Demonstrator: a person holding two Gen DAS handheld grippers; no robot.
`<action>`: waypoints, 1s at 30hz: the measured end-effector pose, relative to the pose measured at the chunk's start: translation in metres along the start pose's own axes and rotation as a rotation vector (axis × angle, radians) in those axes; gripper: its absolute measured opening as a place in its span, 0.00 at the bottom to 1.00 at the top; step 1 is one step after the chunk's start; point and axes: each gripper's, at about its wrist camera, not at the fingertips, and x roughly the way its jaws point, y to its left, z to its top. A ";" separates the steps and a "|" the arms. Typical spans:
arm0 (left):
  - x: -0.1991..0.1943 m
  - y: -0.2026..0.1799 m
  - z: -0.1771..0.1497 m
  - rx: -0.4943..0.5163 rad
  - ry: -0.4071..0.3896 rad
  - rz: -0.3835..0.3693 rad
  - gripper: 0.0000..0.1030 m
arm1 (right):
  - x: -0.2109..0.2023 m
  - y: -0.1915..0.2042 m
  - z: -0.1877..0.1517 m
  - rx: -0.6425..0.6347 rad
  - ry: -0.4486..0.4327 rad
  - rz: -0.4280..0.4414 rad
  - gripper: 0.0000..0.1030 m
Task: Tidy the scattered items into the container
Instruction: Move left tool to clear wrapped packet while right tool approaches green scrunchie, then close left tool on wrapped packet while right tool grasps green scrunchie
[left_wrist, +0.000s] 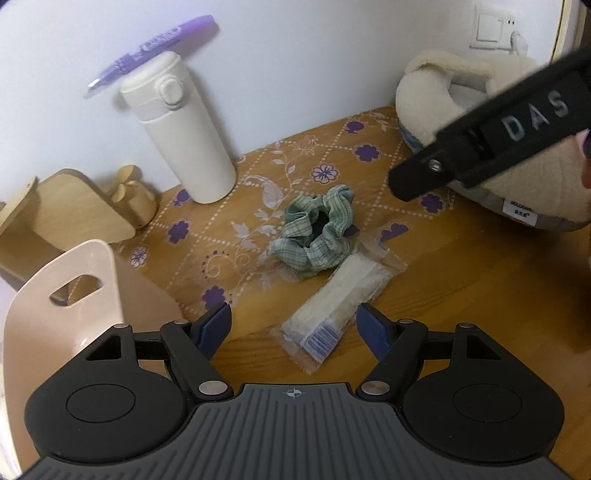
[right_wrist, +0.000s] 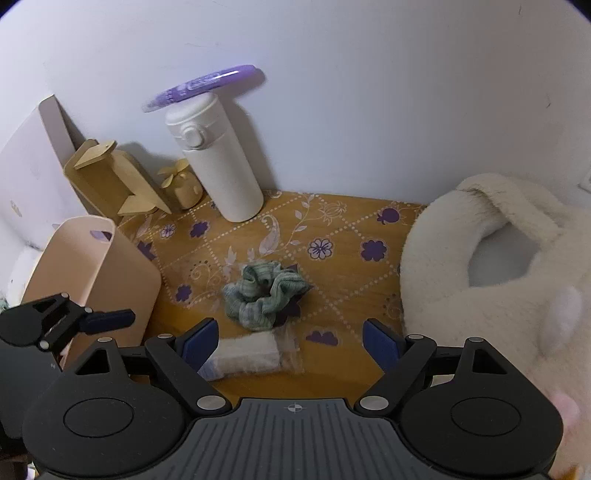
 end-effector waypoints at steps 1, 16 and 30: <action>0.004 0.000 0.000 0.003 0.004 -0.005 0.74 | 0.005 -0.002 0.002 0.004 0.001 0.008 0.84; 0.048 -0.001 0.005 0.046 0.040 -0.105 0.74 | 0.064 -0.014 0.016 0.000 0.017 0.077 0.83; 0.070 -0.002 0.004 0.045 0.092 -0.145 0.74 | 0.097 -0.011 0.016 0.000 0.075 0.116 0.53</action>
